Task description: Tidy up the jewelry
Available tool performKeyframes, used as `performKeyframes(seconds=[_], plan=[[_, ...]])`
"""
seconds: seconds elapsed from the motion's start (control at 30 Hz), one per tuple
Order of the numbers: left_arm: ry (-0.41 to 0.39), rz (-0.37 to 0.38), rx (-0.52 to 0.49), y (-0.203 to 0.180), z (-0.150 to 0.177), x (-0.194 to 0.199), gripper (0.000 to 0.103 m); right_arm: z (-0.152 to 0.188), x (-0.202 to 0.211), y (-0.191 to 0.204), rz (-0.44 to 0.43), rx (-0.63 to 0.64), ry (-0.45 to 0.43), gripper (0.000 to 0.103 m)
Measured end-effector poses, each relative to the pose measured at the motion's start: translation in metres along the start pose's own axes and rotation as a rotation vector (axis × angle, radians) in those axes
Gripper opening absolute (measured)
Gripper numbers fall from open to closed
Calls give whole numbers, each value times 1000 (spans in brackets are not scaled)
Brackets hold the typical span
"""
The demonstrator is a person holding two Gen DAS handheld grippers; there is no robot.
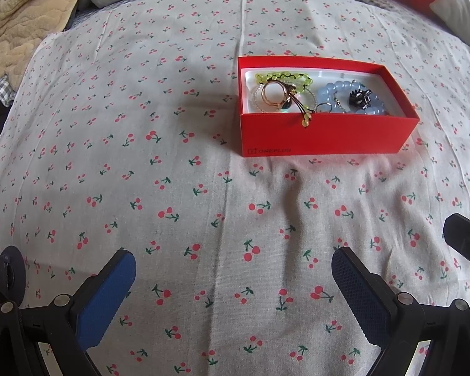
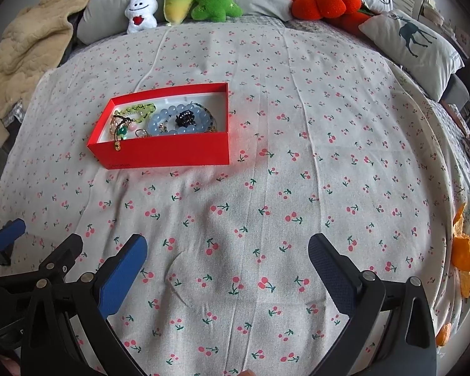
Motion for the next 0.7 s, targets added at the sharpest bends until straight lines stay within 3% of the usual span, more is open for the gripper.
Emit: performKeyframes(seconds=[0.7], plan=[[32,-8,12,8,5,-16,103,6,-18,3,6,2,20,103]])
Point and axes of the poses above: each gripper's, at about its wrist camera, not at the fingertips, and x roughly against the way its jaws point, y to its left, z to its underside, the point moved 4 cm from there along -x, roughly the way its jaws point, and after that the axes turned 15 degrees about -x, right-handed, at the moved point
